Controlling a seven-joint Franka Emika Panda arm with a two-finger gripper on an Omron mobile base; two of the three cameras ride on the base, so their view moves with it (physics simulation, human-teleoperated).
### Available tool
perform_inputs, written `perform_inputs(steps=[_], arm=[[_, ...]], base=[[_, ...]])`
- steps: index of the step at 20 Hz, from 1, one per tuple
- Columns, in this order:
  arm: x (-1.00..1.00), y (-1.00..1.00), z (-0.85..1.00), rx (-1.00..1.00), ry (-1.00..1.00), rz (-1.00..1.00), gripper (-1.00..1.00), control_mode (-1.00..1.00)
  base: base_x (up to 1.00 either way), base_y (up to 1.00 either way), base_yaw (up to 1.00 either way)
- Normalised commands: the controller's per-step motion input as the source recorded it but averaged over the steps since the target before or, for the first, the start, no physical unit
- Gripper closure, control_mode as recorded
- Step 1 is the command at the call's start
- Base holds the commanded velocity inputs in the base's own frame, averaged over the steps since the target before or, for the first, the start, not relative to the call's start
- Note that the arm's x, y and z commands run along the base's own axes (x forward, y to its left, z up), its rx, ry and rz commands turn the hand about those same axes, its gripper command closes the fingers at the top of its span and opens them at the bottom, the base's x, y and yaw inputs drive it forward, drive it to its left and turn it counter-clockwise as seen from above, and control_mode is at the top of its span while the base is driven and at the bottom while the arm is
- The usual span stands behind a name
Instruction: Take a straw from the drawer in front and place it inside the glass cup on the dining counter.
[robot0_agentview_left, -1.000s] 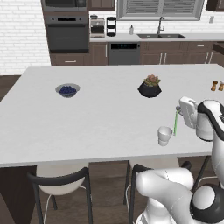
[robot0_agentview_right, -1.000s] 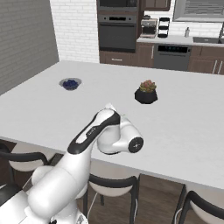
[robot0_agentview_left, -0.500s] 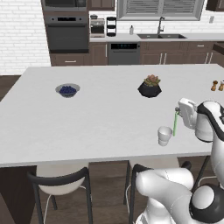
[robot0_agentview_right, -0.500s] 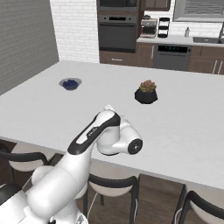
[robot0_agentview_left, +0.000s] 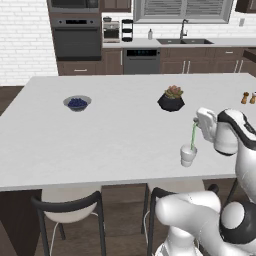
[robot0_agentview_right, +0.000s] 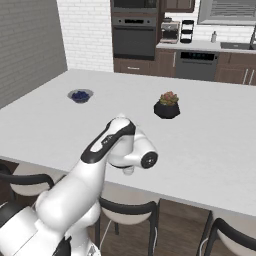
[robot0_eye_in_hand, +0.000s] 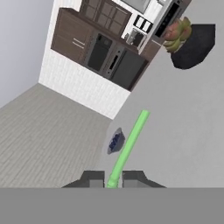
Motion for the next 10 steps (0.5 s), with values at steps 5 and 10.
perform_inputs(steps=[5,10], arm=[[0.49,0.00,-0.10,0.00,0.00,0.00,1.00,-1.00],[0.06,-0.01,-0.20,0.00,0.00,0.00,1.00,-1.00]], base=[[0.00,0.00,0.00],[0.00,0.00,0.00]])
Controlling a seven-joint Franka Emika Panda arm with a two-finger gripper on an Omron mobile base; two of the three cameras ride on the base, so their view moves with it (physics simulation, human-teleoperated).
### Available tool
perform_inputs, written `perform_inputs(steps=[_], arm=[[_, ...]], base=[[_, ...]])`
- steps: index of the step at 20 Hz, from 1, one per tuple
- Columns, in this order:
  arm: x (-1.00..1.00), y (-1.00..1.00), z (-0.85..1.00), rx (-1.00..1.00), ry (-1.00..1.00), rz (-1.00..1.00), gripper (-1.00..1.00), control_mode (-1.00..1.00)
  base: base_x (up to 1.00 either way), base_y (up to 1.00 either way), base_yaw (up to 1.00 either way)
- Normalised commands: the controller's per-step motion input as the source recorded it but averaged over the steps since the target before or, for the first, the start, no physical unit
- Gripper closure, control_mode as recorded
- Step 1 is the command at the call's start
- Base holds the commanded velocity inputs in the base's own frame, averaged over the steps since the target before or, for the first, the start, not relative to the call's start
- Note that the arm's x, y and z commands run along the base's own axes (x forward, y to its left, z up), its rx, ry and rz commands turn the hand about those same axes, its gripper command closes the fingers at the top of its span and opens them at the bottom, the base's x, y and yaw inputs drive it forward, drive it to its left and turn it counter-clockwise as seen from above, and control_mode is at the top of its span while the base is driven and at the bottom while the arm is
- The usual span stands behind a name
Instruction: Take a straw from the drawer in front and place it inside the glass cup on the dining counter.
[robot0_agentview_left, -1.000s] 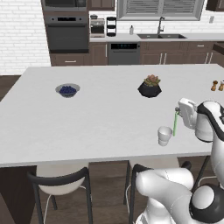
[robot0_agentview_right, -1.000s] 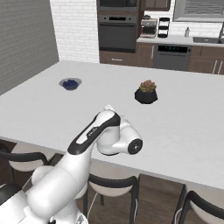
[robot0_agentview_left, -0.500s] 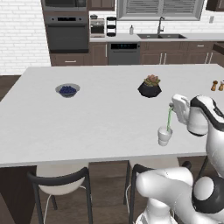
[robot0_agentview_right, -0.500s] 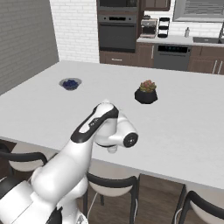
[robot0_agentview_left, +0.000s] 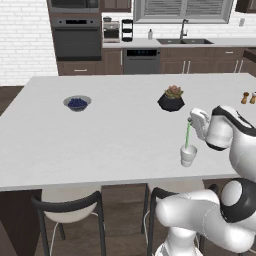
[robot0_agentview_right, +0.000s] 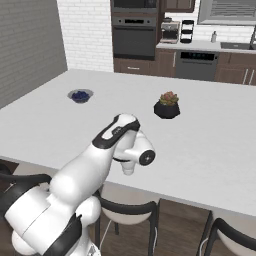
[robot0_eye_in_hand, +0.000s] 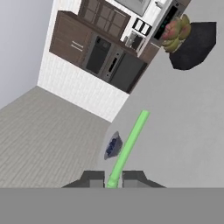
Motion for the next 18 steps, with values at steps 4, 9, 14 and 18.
perform_inputs(steps=[4,9,14,18], arm=[[0.07,-0.07,-0.16,0.00,0.00,0.00,1.00,-1.00],[0.11,-0.14,-0.13,0.00,0.00,0.00,1.00,-1.00],[0.06,-0.23,-0.18,-0.02,0.00,0.00,1.00,-1.00],[0.00,-0.23,-0.25,-0.01,0.00,0.00,1.00,-1.00]], base=[[0.00,0.00,0.00],[0.00,0.00,0.00],[0.00,0.00,0.00],[0.00,0.00,0.00]])
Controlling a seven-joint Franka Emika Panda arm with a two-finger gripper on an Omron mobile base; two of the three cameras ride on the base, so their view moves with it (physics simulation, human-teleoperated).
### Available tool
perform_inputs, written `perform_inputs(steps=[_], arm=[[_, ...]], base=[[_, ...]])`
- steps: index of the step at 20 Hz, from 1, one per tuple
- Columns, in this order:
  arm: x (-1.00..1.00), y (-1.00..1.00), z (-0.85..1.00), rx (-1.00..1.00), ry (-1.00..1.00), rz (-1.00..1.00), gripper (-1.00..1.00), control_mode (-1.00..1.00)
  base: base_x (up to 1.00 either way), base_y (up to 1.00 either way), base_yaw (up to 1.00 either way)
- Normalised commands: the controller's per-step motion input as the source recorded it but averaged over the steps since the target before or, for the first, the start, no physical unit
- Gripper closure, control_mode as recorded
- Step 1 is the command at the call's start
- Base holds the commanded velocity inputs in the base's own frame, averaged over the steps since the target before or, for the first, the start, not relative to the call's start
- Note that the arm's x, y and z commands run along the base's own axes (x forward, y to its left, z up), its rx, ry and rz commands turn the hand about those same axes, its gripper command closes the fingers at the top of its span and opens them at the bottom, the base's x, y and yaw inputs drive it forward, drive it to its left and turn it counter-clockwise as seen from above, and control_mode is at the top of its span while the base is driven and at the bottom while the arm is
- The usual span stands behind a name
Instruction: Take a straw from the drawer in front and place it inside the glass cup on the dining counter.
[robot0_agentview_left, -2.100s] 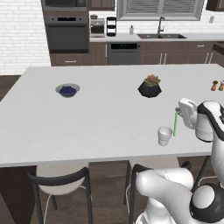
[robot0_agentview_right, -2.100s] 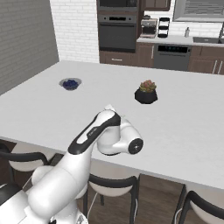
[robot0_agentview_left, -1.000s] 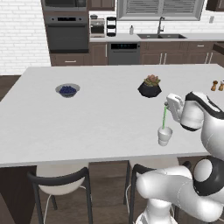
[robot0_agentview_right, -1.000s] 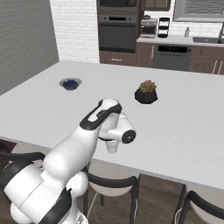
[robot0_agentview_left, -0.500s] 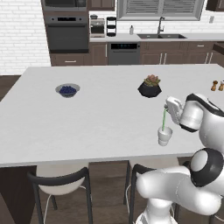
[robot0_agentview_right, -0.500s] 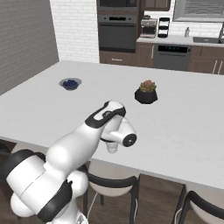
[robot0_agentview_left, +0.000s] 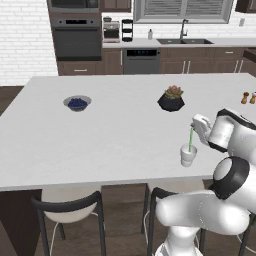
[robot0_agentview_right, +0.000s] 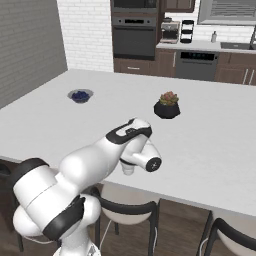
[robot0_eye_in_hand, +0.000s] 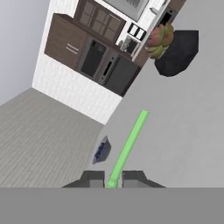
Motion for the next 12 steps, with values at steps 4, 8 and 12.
perform_inputs(steps=[4,8,12], arm=[[0.02,-0.04,-0.24,0.00,0.00,0.00,1.00,-1.00],[0.05,0.00,-0.19,0.00,0.00,0.00,1.00,-1.00],[0.13,0.01,-0.11,0.00,0.00,0.00,1.00,-1.00]], base=[[0.00,0.00,0.00],[0.00,0.00,0.00],[0.00,0.00,0.00]])
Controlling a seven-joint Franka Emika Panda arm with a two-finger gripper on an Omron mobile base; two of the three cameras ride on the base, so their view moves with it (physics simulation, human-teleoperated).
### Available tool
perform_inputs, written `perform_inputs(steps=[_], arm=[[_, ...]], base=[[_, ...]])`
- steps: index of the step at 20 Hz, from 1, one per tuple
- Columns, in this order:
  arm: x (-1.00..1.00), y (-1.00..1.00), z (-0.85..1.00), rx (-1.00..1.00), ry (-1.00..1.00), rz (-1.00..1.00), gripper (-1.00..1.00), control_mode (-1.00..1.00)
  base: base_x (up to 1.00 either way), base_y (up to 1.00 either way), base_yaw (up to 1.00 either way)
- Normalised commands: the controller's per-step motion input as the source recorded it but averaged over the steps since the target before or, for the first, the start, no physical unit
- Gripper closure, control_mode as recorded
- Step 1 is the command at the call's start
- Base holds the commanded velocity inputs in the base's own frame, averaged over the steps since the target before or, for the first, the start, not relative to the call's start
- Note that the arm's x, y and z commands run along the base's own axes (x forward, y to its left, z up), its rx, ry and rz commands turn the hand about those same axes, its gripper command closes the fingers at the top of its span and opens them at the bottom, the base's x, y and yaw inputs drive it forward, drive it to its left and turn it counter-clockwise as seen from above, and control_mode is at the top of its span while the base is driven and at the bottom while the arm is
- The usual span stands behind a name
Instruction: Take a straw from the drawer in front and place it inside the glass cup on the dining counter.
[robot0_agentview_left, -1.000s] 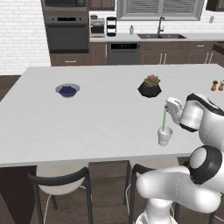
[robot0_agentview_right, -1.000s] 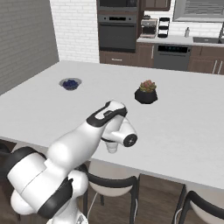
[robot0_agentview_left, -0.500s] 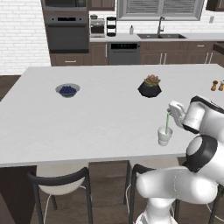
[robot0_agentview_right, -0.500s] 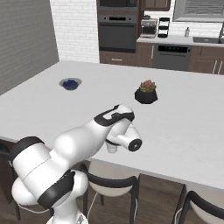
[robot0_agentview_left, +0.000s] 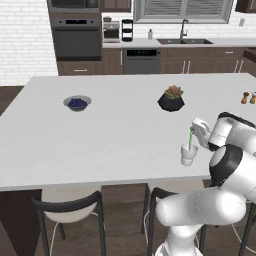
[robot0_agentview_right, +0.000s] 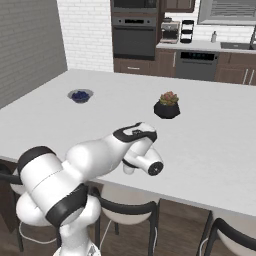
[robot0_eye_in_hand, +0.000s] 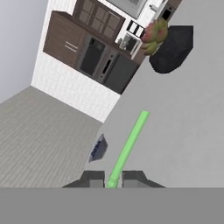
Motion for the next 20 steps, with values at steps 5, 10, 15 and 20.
perform_inputs(steps=[5,10,15,20], arm=[[0.01,0.01,-0.17,0.00,0.00,0.00,1.00,-1.00],[-0.37,0.25,-0.08,-0.01,0.00,0.00,-1.00,-1.00],[-0.32,0.06,0.00,0.00,-0.01,0.00,-1.00,-1.00],[-0.01,0.00,0.00,0.00,-0.01,0.00,-1.00,-1.00]], base=[[0.00,0.00,0.00],[0.00,0.00,0.00],[0.00,0.00,0.00],[0.00,0.00,0.00]])
